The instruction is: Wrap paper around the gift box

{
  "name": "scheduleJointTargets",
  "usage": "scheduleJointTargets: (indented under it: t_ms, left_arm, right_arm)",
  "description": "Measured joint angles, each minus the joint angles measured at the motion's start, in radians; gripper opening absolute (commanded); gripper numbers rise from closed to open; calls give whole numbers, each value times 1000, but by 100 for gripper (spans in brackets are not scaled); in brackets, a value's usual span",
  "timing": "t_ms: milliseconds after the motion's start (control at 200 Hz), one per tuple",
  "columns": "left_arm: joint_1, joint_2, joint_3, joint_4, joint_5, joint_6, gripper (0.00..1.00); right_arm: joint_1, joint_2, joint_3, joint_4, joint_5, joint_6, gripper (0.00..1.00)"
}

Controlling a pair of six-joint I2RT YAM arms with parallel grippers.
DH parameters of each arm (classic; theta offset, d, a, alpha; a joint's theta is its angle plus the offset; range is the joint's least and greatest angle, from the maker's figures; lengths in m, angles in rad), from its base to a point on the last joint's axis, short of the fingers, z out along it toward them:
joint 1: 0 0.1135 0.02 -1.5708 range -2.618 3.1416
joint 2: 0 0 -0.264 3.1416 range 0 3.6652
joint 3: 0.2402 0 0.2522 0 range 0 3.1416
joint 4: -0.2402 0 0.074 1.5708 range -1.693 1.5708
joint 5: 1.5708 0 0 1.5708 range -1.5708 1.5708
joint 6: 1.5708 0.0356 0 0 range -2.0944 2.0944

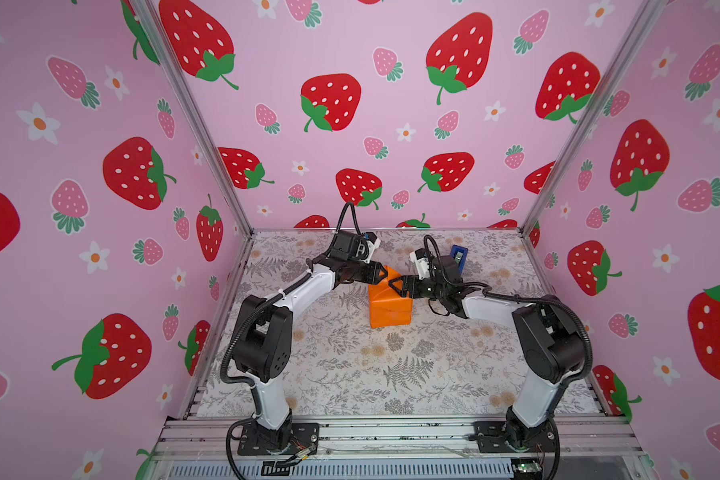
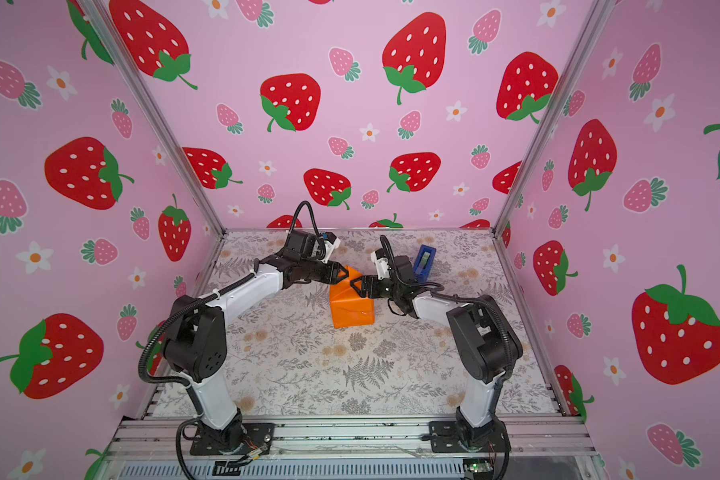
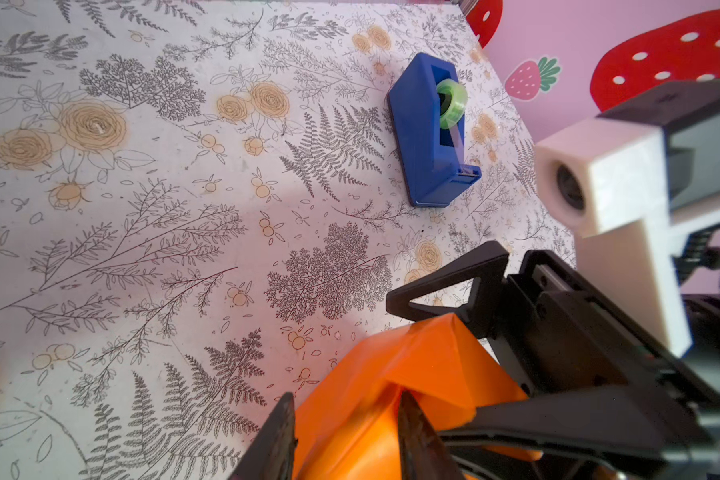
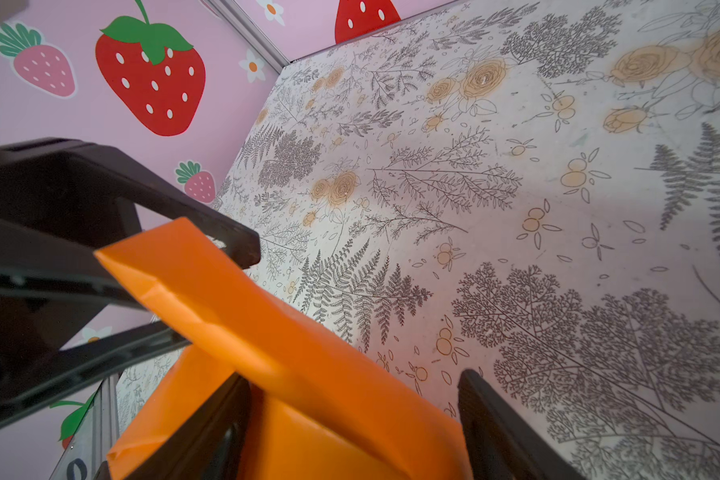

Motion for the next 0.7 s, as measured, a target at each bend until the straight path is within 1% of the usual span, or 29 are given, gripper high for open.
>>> scheduleJointTargets:
  t_ms: [80, 180, 375, 510, 655, 700]
  left_arm:
    - [9, 18, 32, 0, 35, -2, 42]
    - [21, 37, 61, 6, 81, -17, 39]
    - [40, 43, 62, 26, 144, -54, 33]
    - [43, 43, 65, 34, 180, -77, 27]
    - [48, 42, 65, 48, 182, -105, 26]
    - [52, 39, 65, 61, 180, -111, 28]
  right_arm:
    - [0, 1, 0, 1, -2, 0, 79]
    - [0, 2, 0, 5, -3, 1, 78]
    - [0, 3, 0, 7, -3, 1, 78]
    - [0, 3, 0, 7, -3, 1, 78]
    - [0, 3, 0, 8, -3, 1, 78]
    - [0, 3, 0, 8, -3, 1, 78]
